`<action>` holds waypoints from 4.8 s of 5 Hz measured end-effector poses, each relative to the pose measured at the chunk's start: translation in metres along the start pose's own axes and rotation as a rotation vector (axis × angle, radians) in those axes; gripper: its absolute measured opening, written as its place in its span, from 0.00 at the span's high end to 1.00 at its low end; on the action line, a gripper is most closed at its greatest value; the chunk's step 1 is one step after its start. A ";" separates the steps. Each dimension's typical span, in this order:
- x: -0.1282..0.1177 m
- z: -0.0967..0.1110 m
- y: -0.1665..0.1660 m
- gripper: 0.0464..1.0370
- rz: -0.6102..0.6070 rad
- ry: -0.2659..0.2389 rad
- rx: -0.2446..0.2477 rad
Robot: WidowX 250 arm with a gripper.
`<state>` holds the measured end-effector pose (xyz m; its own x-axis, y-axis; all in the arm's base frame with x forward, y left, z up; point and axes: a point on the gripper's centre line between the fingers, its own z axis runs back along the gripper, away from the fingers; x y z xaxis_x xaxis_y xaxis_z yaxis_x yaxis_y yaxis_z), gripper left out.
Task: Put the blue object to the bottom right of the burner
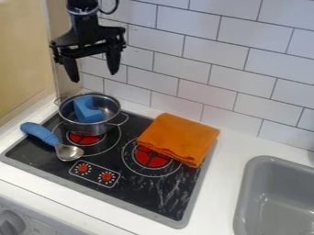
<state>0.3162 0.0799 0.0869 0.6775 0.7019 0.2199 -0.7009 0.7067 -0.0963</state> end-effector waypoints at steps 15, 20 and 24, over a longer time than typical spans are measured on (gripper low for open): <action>0.003 -0.051 0.018 0.78 0.055 0.029 0.093; -0.123 -0.020 -0.026 0.78 -0.288 0.075 -0.015; -0.178 -0.051 -0.034 0.71 -0.485 0.129 -0.017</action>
<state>0.2310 -0.0641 0.0018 0.9471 0.2971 0.1216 -0.2958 0.9548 -0.0286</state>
